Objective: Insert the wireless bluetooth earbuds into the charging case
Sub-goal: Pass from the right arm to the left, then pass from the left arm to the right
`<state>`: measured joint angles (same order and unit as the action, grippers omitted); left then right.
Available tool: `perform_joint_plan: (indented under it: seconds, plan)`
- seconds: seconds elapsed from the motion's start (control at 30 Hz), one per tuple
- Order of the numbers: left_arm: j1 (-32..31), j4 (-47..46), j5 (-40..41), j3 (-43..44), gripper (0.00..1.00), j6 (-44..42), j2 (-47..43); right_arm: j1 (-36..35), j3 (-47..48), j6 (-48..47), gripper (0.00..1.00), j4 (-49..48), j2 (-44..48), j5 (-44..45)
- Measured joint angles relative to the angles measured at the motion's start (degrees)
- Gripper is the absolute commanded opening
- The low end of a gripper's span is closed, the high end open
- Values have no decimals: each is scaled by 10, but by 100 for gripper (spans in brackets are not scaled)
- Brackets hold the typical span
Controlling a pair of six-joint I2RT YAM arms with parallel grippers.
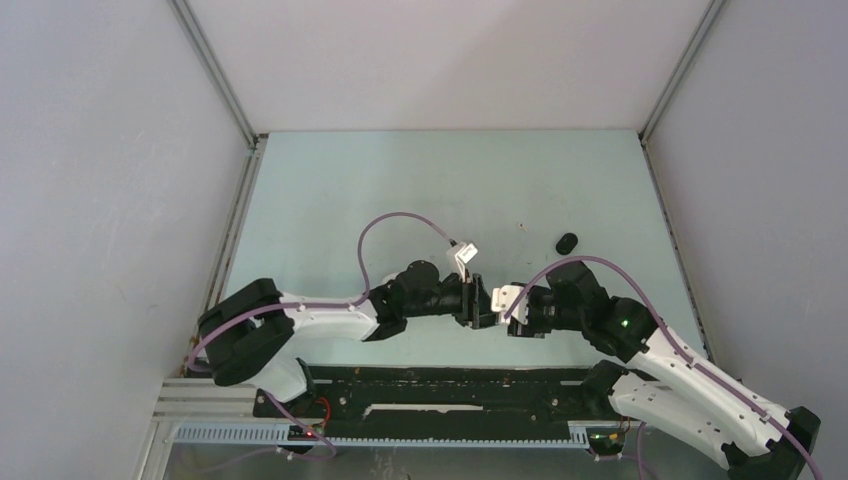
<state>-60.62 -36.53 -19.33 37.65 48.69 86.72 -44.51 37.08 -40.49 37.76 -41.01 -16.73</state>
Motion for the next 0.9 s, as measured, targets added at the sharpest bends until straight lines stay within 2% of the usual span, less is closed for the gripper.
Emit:
perform_joint_plan:
  seconds: [0.13, 0.23, 0.37, 0.5, 0.63, 0.77, 0.9]
  plan:
    - [0, -20, -13, 4, 25, 9, 18, 0, 0, 0, 47, 2, 1, -7]
    - [2, -29, -20, 4, 15, 19, 28, 0, -2, 0, 59, 7, 3, -5]
    - [0, -42, -31, 3, 8, 6, 31, 10, -2, 9, 73, 8, 8, -17]
    - [-2, -73, -38, -27, 8, -33, 24, 42, 13, 24, 78, 37, 10, -64]
    - [-8, -94, -38, -88, 9, -87, -3, 83, 59, 30, 76, 83, 1, -133]
    - [-30, -103, -30, -132, 10, -157, -40, 112, 105, 29, 67, 119, -27, -209]
    - [-68, -87, -1, -137, 11, -246, -84, 114, 114, 23, 60, 147, -70, -264]
